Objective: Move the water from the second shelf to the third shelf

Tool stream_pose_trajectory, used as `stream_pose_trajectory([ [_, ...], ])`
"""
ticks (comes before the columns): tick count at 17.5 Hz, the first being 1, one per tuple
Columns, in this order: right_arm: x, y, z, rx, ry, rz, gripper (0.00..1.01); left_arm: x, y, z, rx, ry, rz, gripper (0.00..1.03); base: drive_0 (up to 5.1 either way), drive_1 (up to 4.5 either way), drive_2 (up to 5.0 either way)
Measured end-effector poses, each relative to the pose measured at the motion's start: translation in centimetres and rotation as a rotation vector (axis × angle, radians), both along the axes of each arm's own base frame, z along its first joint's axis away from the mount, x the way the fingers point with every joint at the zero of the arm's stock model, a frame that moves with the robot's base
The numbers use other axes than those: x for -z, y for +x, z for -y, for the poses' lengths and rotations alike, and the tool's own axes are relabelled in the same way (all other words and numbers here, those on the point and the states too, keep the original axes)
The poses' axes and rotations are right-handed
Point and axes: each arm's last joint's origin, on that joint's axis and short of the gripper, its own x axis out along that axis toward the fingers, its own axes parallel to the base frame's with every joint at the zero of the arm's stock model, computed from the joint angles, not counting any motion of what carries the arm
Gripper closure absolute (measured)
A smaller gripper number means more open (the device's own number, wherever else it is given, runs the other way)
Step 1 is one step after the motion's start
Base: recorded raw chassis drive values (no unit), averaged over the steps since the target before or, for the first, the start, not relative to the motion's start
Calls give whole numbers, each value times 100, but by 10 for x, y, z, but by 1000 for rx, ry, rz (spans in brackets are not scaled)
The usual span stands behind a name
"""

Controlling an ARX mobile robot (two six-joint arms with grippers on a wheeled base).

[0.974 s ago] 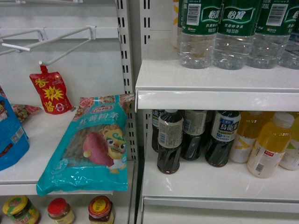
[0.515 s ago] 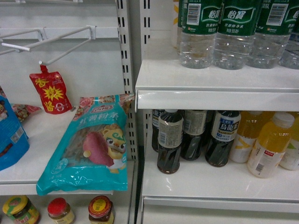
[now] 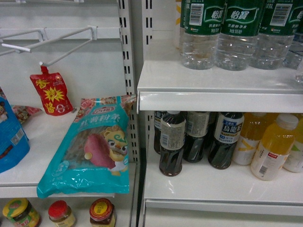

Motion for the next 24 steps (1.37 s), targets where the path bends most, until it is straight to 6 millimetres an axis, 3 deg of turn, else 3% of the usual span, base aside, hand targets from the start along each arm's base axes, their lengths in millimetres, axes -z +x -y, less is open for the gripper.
stream_pose_trajectory([
  [9,2,25,-3,13,14,-20,58,0,0,0,0,0,0,5,0,0,0],
  [24,7,36,-11,5,-4,3,58,0,0,0,0,0,0,5,0,0,0],
])
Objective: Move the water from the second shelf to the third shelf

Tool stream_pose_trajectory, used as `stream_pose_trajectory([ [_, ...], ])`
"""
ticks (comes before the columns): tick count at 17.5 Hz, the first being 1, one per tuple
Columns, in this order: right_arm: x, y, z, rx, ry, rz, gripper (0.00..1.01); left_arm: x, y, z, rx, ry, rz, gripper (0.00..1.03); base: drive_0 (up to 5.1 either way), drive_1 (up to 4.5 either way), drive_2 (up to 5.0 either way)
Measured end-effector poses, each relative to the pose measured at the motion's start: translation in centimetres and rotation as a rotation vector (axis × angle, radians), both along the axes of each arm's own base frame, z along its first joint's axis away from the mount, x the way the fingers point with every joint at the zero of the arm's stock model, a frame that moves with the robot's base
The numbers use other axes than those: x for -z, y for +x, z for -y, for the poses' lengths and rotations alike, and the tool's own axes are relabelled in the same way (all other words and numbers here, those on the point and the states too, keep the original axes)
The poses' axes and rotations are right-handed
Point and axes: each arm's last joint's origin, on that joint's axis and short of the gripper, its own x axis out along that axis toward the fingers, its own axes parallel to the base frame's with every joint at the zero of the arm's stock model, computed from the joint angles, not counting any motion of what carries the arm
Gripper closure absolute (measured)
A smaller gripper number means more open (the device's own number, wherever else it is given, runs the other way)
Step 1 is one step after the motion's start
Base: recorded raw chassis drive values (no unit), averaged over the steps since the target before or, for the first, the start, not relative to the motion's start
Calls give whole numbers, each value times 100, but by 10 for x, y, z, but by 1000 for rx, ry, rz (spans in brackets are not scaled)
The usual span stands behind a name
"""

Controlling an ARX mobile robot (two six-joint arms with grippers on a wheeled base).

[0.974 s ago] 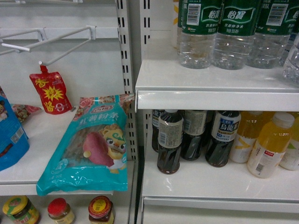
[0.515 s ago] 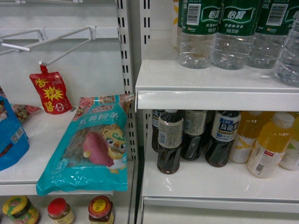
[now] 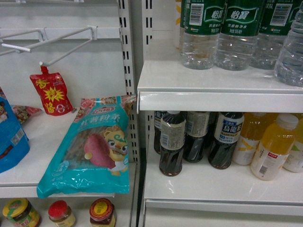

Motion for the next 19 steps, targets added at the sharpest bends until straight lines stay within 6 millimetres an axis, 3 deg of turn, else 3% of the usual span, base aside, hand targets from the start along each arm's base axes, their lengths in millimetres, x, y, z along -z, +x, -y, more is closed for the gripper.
stream_pose_trajectory([
  [5,0,0,0,0,-5,-2,55,0,0,0,0,0,0,5,0,0,0],
  [6,1,0,0,1,-10,-5,44,0,0,0,0,0,0,5,0,0,0],
  [12,-2,0,0,5,-10,15,2,0,0,0,0,0,0,5,0,0,0],
  [19,-12,-18,1,7,-40,16,3,0,0,0,0,0,0,5,0,0,0],
])
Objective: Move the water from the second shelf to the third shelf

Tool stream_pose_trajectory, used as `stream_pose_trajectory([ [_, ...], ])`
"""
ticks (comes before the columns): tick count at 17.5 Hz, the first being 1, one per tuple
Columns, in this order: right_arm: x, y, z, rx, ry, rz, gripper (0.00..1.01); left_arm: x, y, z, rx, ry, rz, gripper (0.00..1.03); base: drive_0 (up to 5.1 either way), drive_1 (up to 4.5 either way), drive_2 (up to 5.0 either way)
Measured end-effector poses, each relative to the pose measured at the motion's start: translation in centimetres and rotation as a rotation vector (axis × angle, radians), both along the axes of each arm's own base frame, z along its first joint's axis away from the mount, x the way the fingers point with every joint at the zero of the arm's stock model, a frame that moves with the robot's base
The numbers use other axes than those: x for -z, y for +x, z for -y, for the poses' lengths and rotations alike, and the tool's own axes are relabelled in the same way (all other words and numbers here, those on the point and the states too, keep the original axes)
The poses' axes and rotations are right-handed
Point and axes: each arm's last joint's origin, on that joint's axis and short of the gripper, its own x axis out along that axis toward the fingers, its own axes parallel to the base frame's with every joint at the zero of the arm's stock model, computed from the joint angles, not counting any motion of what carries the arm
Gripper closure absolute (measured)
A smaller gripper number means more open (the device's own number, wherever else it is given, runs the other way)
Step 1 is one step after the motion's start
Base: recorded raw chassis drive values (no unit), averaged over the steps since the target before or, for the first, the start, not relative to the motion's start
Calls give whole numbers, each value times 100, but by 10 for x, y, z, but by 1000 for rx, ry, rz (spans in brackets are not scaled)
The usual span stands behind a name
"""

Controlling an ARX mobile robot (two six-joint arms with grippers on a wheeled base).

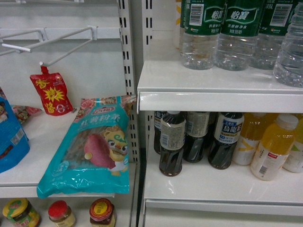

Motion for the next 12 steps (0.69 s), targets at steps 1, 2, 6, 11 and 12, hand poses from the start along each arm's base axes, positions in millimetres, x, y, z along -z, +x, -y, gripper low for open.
stream_pose_trajectory([
  [1,-4,-6,0,-1,-4,8,3,0,0,0,0,0,0,5,0,0,0],
  [2,-8,-12,1,-1,-4,20,3,0,0,0,0,0,0,5,0,0,0],
  [6,-20,-36,2,-2,-16,68,3,0,0,0,0,0,0,5,0,0,0],
  [11,-9,-79,3,22,-4,63,3,0,0,0,0,0,0,5,0,0,0],
  [12,-10,-103,3,29,-3,83,3,0,0,0,0,0,0,5,0,0,0],
])
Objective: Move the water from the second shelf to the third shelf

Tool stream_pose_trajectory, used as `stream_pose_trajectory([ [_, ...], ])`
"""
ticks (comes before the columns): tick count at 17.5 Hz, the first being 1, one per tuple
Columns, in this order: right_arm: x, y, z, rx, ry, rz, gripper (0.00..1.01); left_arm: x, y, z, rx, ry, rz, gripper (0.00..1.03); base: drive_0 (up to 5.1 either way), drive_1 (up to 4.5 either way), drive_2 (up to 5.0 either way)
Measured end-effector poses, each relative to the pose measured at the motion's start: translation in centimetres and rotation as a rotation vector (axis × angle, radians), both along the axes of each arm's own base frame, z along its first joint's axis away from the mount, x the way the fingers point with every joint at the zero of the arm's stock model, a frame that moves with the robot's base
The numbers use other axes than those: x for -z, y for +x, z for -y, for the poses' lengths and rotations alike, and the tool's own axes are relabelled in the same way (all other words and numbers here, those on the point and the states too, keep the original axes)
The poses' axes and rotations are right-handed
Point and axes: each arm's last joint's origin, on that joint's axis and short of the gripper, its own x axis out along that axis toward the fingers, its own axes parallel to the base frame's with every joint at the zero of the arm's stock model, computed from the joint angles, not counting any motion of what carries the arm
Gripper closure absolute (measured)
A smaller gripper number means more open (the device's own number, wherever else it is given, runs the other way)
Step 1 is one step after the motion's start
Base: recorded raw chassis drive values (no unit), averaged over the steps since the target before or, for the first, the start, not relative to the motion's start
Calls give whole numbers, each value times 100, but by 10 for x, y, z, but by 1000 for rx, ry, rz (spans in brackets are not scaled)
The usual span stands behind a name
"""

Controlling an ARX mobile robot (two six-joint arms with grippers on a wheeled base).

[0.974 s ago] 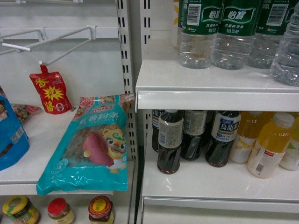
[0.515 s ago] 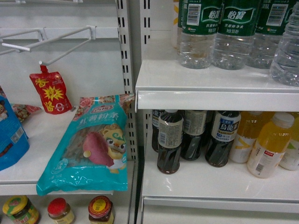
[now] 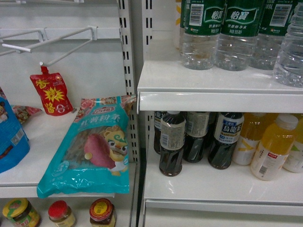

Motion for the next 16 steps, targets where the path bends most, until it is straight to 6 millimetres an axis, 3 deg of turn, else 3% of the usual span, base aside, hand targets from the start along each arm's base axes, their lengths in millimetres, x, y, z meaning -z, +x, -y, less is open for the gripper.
stream_pose_trajectory([
  [2,-1,-15,2,32,4,40,7,0,0,0,0,0,0,5,0,0,0],
  [5,43,-60,18,109,-26,49,41,0,0,0,-1,0,0,5,0,0,0],
  [7,64,-74,17,97,-33,36,58,0,0,0,0,0,0,5,0,0,0],
  [8,74,-82,16,91,-32,59,71,0,0,0,0,0,0,5,0,0,0],
  [11,100,-90,16,91,-35,53,100,0,0,0,0,0,0,5,0,0,0],
  [16,116,-99,16,91,-36,66,99,0,0,0,0,0,0,5,0,0,0],
])
